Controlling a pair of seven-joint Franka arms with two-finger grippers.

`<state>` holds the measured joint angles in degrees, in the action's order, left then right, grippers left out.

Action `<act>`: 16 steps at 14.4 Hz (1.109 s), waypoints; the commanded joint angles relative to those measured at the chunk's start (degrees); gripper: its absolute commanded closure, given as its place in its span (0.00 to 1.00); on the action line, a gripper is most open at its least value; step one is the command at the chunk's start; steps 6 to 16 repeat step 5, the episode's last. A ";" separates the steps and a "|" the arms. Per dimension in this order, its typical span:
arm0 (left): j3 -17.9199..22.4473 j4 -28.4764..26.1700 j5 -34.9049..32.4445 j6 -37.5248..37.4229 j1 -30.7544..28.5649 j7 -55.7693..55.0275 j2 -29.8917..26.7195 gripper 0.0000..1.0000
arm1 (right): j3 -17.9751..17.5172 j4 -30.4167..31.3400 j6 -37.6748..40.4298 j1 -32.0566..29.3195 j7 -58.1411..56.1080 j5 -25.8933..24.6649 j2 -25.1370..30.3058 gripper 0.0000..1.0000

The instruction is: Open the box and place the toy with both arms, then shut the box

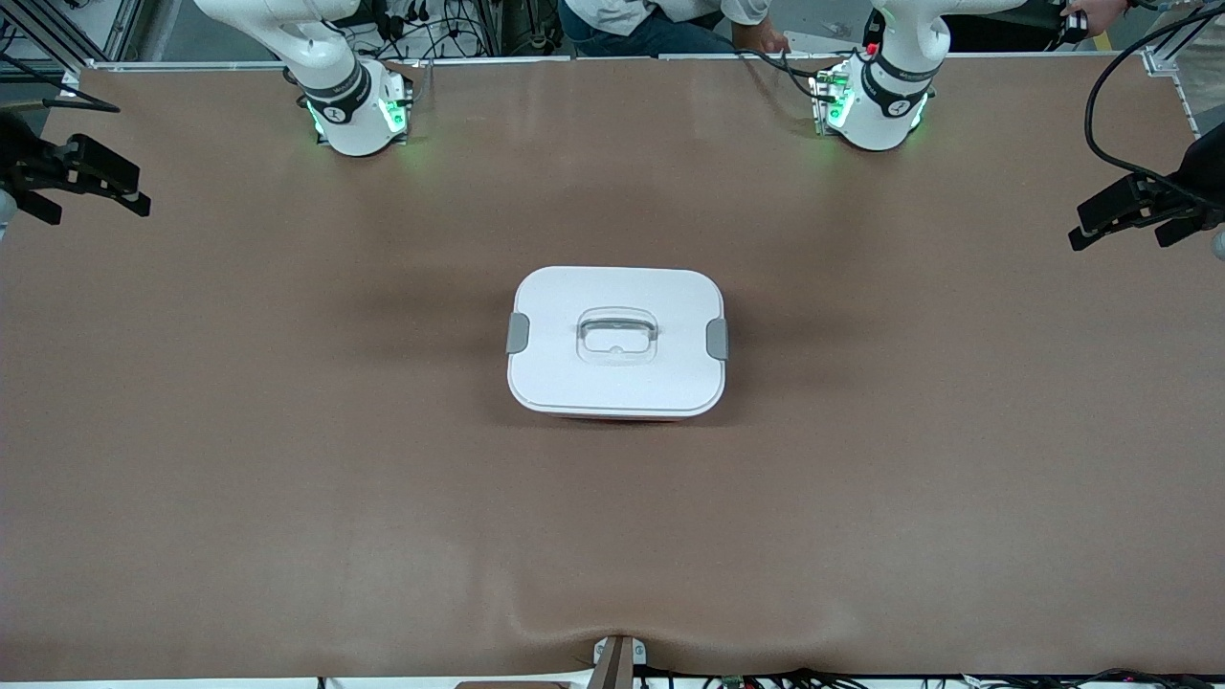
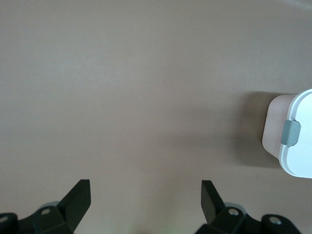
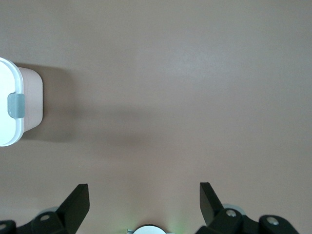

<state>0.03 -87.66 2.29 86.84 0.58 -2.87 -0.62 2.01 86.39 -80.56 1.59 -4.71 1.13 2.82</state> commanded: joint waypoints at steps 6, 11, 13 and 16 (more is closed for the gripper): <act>-0.29 0.21 -0.45 0.09 0.04 -0.55 0.00 0.00 | 0.28 -0.79 0.23 0.69 0.32 -1.39 -0.10 0.00; -0.29 0.21 -0.45 0.09 0.04 -0.55 0.00 0.00 | 0.28 -0.79 0.23 0.69 0.32 -1.39 -0.10 0.00; -0.29 0.21 -0.45 0.09 0.04 -0.55 0.00 0.00 | 0.28 -0.79 0.23 0.69 0.32 -1.39 -0.10 0.00; -0.29 0.21 -0.45 0.09 0.04 -0.55 0.00 0.00 | 0.28 -0.79 0.23 0.69 0.32 -1.39 -0.10 0.00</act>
